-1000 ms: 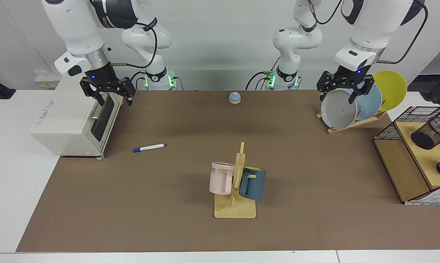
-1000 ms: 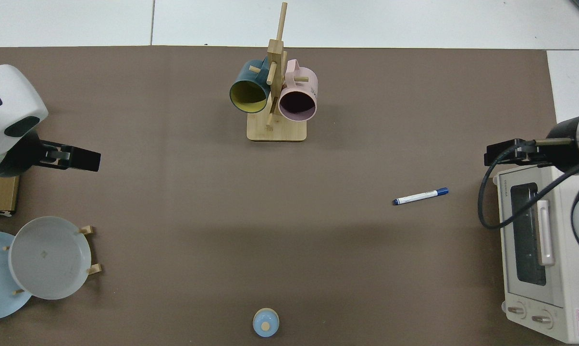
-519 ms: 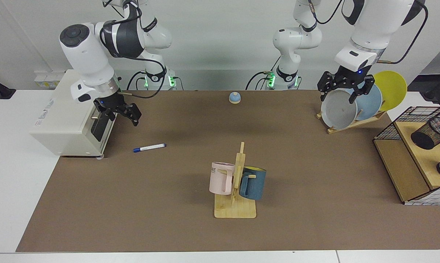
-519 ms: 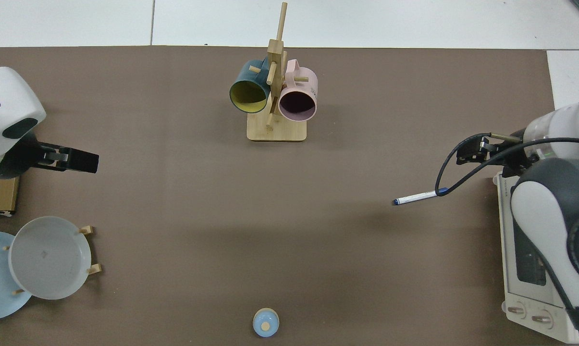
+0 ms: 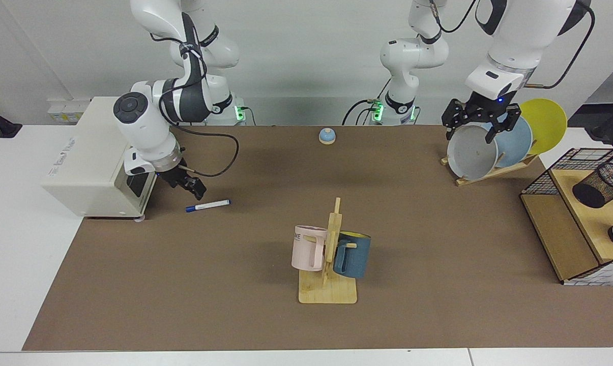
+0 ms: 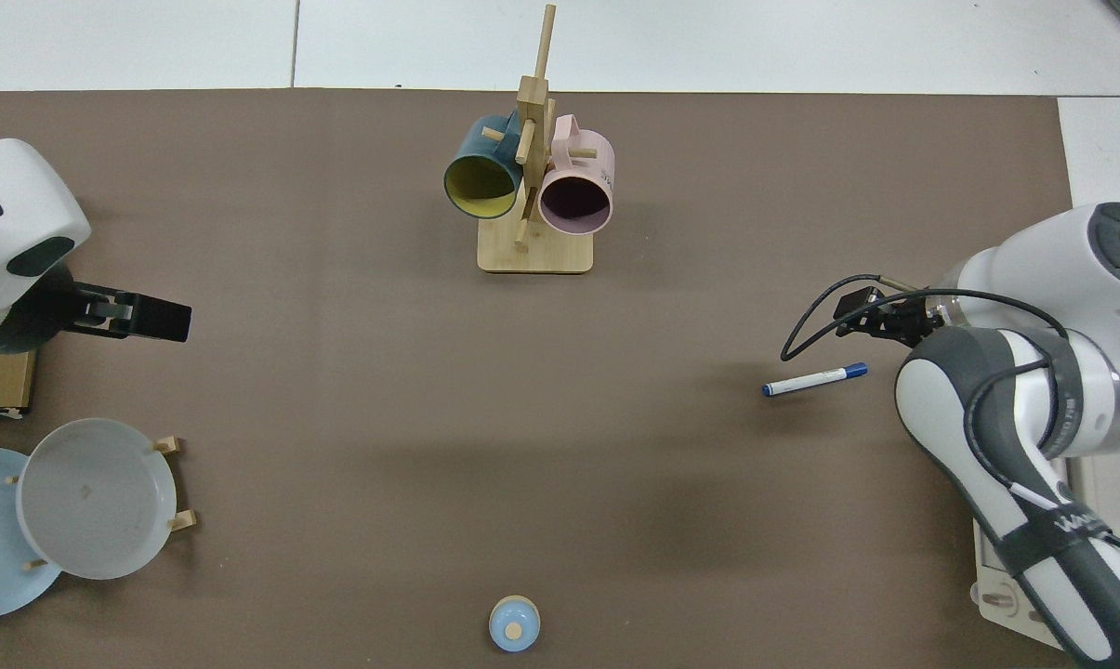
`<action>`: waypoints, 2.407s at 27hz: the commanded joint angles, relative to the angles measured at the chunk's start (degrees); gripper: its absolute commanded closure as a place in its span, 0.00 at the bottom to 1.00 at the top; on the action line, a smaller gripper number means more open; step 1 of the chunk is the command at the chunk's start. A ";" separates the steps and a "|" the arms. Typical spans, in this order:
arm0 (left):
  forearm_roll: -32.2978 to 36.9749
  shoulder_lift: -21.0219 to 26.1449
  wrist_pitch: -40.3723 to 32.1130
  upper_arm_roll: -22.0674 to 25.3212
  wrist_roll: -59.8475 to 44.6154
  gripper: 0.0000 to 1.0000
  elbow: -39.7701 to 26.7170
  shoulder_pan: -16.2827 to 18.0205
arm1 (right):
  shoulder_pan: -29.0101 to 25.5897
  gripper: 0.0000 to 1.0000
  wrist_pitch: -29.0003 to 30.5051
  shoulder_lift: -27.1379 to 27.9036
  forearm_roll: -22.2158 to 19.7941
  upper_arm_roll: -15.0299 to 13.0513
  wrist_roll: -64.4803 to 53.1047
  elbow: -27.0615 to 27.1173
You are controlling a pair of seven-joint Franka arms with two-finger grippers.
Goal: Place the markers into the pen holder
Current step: 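Reach the right gripper down to the white blue-capped marker, then close the right gripper around the marker's body, then lift the marker with the right gripper while the left gripper approaches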
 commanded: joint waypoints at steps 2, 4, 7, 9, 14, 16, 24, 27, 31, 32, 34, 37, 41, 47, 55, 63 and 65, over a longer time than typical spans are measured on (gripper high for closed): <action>-0.60 -2.22 -0.06 0.54 0.66 0.00 -2.62 0.07 | -0.47 0.00 4.27 2.46 1.00 0.49 7.66 -1.23; -0.60 -2.22 -0.06 0.54 0.66 0.00 -2.71 0.15 | -0.46 0.00 4.45 3.42 0.91 0.49 9.85 -1.23; -0.60 -2.48 -0.06 0.54 0.66 0.00 -3.06 0.15 | -0.64 0.00 6.02 4.92 0.91 0.49 14.07 -1.41; -0.60 -2.66 -0.06 0.54 0.66 0.00 -3.41 0.15 | -0.64 0.00 7.25 5.88 0.91 0.49 16.01 -1.93; -0.60 -3.01 -0.06 0.62 0.66 0.00 -3.85 0.15 | -1.51 0.00 9.37 7.47 0.91 0.40 19.35 -2.55; -0.60 -3.10 -0.06 0.62 0.74 0.00 -4.11 0.24 | -2.04 0.00 9.37 7.73 0.82 0.40 20.76 -2.55; -0.60 -3.28 0.02 0.62 0.83 0.00 -4.29 0.94 | -3.10 0.04 11.12 7.65 0.91 0.49 29.37 -5.01; -0.60 -3.28 0.02 0.62 0.83 0.00 -4.29 0.95 | -3.28 0.04 12.79 7.82 1.00 0.49 32.01 -5.97; -0.60 -3.28 0.11 0.54 0.83 0.00 -4.46 0.86 | -3.10 0.05 13.06 7.38 1.00 0.57 34.56 -7.38; -0.60 -3.28 0.20 0.54 0.83 0.00 -4.64 0.94 | -3.10 0.06 13.06 7.21 1.00 0.57 34.65 -7.82; -0.69 -3.28 0.20 0.54 0.74 0.00 -4.64 0.86 | -3.28 0.08 13.50 7.03 1.00 0.57 34.65 -8.26; -0.69 -3.36 0.11 0.62 0.74 0.00 -4.73 0.86 | -3.63 0.20 14.11 7.03 1.26 0.57 34.65 -8.61; -0.69 -3.36 0.20 0.62 0.74 0.00 -4.82 0.94 | -4.42 0.38 17.10 6.77 3.81 0.49 34.56 -9.84; -0.69 -3.36 0.20 0.62 0.83 0.00 -4.82 0.94 | -4.33 0.70 18.77 6.33 5.57 0.49 35.70 -11.07; -0.69 -3.36 0.46 0.62 0.83 0.00 -4.82 0.95 | -3.72 1.00 19.21 6.24 7.06 0.57 35.44 -11.51; -1.22 -3.10 1.34 0.54 0.57 0.00 -4.46 1.03 | -3.54 1.00 18.42 5.89 7.32 0.92 35.18 -10.73; -1.66 -3.01 1.34 0.54 0.66 0.00 -4.38 0.95 | -3.45 1.00 17.99 5.19 7.32 1.19 35.09 -10.46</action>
